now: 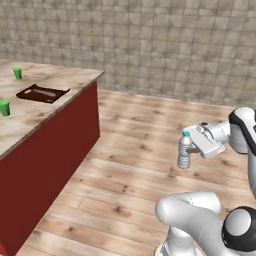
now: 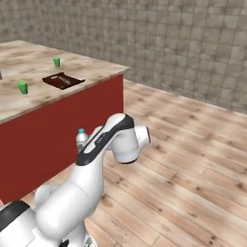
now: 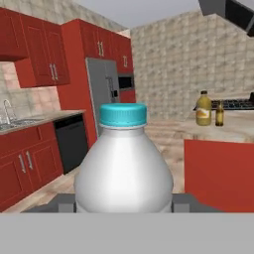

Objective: Place the drinks on the dining counter in a tight cluster.

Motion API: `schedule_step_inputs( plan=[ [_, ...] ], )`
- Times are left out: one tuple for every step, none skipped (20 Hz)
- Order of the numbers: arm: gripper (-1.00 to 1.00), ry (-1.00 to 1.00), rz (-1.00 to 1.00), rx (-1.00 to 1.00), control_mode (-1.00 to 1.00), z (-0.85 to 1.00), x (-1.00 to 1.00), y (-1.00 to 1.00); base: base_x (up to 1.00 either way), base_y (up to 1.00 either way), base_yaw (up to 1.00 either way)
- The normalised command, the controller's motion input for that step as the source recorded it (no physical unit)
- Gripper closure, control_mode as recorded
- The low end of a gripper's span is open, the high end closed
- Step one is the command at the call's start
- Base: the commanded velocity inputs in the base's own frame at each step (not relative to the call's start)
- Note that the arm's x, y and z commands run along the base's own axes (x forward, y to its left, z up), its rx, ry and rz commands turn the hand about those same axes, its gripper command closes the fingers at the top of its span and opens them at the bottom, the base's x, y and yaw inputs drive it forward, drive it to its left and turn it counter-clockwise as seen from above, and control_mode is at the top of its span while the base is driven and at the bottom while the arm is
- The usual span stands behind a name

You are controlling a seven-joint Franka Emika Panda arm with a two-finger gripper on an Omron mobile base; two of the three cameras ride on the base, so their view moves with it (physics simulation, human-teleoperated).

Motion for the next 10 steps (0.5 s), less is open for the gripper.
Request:
schedule_step_inputs(
  plan=[
    [1.0,0.0,0.0,0.0,1.0,0.0,0.0,0.0,0.75,0.0,0.41],
    [1.0,0.0,0.0,0.0,1.0,0.0,0.0,0.0,0.76,0.0,0.38],
    [1.0,0.0,0.0,0.0,1.0,0.0,0.0,0.0,0.77,0.0,0.37],
    [1.0,0.0,0.0,0.0,1.0,0.0,0.0,0.0,0.76,0.01,0.37],
    [1.0,0.0,0.0,0.0,1.0,0.0,0.0,0.0,0.75,0.02,0.37],
    [1.0,0.0,0.0,0.0,1.0,0.0,0.0,0.0,0.76,0.02,0.37],
    [1.0,0.0,0.0,0.0,1.0,0.0,0.0,0.0,0.76,0.02,0.37],
    [1.0,0.0,0.0,0.0,1.0,0.0,0.0,0.0,0.76,0.02,0.37],
    [1.0,0.0,0.0,0.0,1.0,0.0,0.0,0.0,0.76,0.02,0.36],
    [1.0,0.0,0.0,0.0,1.0,0.0,0.0,0.0,0.76,0.02,0.36]
  ],
)
